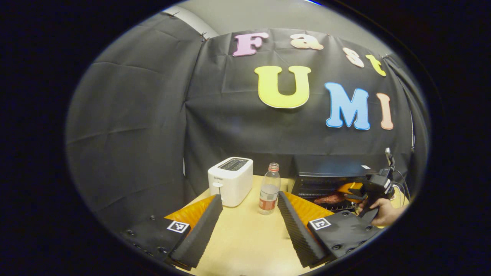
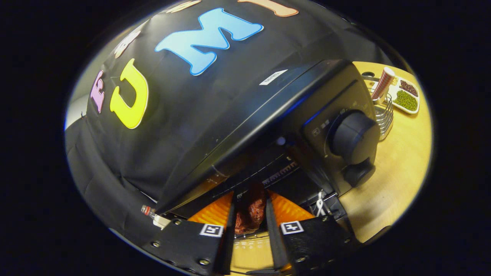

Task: Open the electric oven with the left hand, put the food in, and close the electric oven.

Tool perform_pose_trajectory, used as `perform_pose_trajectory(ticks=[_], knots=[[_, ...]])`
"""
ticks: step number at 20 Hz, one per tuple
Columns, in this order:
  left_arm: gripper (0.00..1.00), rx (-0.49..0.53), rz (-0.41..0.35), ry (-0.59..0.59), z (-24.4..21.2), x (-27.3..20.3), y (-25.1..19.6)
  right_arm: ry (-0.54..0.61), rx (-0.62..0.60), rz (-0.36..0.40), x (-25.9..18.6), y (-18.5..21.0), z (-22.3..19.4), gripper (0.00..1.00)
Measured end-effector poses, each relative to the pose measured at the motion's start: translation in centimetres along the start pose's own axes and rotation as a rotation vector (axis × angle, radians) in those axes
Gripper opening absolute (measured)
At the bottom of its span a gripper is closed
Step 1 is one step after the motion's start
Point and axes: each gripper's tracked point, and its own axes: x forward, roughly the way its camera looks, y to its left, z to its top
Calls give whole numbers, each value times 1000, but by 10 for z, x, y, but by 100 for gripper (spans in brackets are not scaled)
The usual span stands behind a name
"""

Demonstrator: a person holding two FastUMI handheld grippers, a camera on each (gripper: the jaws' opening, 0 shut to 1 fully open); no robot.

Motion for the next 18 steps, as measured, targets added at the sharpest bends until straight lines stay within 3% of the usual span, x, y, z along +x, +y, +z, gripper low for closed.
perform_pose_trajectory(ticks=[2,5,15,16,17,18], knots=[[100,8,-8,0,0,-2,-5,-8,-33,6,-6,1,1,50],[98,10,-25,6,-2,-2,-16,-43,-125,-4,-23,-2,12,98],[100,26,-196,64,-36,2,-103,-100,-394,55,-125,12,33,98],[92,30,-212,81,-44,2,-113,-112,-422,59,-137,12,36,98],[100,35,-230,92,-50,2,-122,-122,-447,61,-149,11,38,98],[99,42,-245,102,-58,3,-131,-133,-470,60,-160,10,41,98]])
